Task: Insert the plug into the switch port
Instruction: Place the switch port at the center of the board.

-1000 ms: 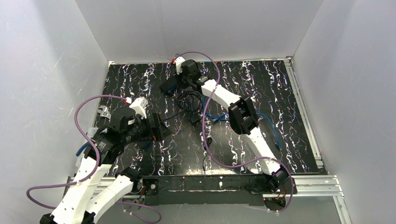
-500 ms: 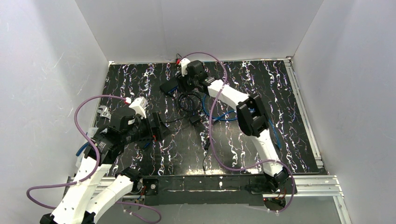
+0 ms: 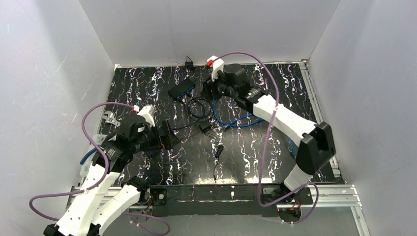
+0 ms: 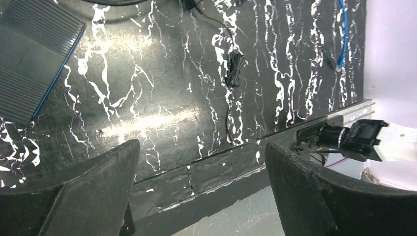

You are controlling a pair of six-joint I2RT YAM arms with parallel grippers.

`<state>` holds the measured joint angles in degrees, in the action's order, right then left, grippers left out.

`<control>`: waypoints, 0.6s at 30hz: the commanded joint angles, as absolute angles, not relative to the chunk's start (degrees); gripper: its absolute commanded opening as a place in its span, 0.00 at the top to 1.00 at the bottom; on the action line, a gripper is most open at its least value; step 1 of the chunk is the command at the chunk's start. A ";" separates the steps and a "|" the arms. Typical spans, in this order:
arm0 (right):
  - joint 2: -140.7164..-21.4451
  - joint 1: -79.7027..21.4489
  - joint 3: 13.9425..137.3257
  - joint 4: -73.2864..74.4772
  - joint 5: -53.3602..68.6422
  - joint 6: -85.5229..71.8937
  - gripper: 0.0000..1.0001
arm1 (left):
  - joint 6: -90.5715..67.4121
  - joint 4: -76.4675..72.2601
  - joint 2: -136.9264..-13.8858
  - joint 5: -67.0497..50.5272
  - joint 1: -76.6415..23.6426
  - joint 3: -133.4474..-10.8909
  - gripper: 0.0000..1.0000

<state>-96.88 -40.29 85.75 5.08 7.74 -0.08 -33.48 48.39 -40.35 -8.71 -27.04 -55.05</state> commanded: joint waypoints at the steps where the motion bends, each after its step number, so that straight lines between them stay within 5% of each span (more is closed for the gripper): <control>1: -88.39 -41.15 77.68 9.84 7.70 -3.32 0.42 | -34.09 47.71 -41.71 -7.55 -26.54 -53.09 0.02; 18: -69.37 -49.22 51.65 26.30 3.21 -20.41 0.41 | -35.36 45.65 -43.22 -9.54 -26.47 -50.05 0.02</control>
<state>-73.27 -47.38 53.31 23.60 5.99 -13.22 -34.88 46.26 -43.09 -8.45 -26.74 -50.67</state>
